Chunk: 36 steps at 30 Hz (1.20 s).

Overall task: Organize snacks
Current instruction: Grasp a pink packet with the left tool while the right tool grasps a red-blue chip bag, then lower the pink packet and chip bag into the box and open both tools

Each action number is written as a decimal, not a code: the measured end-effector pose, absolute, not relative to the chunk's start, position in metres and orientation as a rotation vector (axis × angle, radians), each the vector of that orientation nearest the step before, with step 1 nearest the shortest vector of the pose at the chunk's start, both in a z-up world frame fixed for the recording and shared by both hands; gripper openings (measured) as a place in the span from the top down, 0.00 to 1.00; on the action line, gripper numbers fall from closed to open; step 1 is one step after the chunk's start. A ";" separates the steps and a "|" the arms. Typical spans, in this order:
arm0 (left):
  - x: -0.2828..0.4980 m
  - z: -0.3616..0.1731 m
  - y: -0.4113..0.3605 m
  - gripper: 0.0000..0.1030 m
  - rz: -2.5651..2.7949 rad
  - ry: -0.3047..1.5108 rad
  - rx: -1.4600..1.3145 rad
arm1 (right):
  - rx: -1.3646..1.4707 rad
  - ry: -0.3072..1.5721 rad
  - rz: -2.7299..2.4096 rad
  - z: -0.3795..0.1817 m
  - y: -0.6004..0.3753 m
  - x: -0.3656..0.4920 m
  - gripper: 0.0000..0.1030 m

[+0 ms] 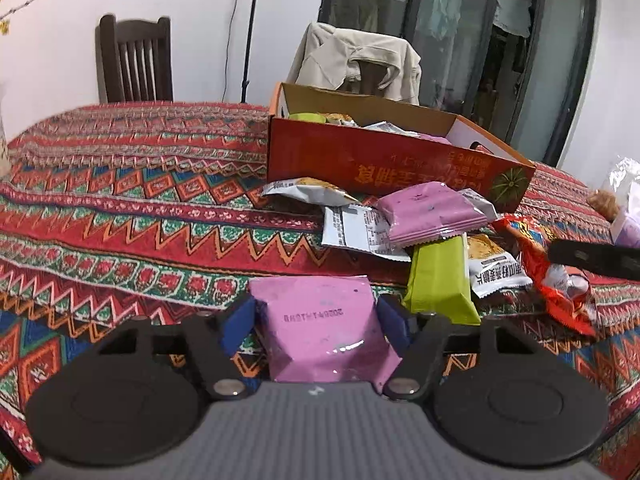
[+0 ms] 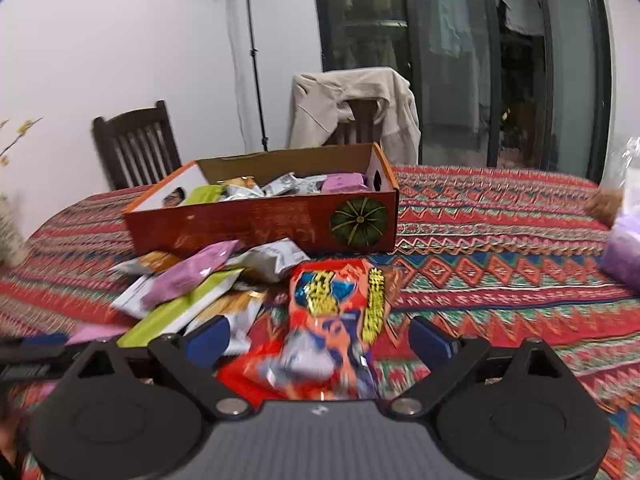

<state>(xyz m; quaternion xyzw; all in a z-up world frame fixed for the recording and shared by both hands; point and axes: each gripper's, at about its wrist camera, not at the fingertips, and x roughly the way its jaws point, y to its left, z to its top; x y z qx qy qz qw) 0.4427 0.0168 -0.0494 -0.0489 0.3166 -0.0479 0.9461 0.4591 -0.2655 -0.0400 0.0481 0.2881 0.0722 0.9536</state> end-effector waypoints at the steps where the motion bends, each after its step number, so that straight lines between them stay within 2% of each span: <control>1: 0.442 -0.049 0.017 0.36 -0.101 0.644 -0.099 | 0.102 0.596 0.141 -0.045 -0.265 0.468 0.13; 3: 0.442 -0.049 0.017 0.36 -0.109 0.643 -0.099 | 0.092 0.618 0.135 -0.054 -0.264 0.477 0.29; 5: 0.442 -0.049 0.016 0.36 -0.113 0.645 -0.096 | 0.089 0.621 0.124 -0.060 -0.268 0.478 0.40; 8: 0.441 -0.049 0.014 0.39 -0.127 0.643 -0.088 | 0.144 0.627 0.136 -0.062 -0.278 0.474 0.46; 12: 0.431 -0.046 0.012 0.40 -0.121 0.650 -0.063 | 0.127 0.623 0.148 -0.058 -0.281 0.455 0.48; 23: 0.347 -0.009 0.017 0.40 -0.110 0.601 -0.067 | 0.104 0.620 0.236 -0.048 -0.285 0.351 0.49; 29: 0.330 0.012 0.007 0.40 -0.159 0.558 -0.081 | 0.105 0.591 0.251 -0.038 -0.288 0.327 0.49; 36: 0.368 0.083 0.016 0.40 -0.309 0.467 -0.130 | 0.107 0.475 0.345 0.026 -0.303 0.346 0.49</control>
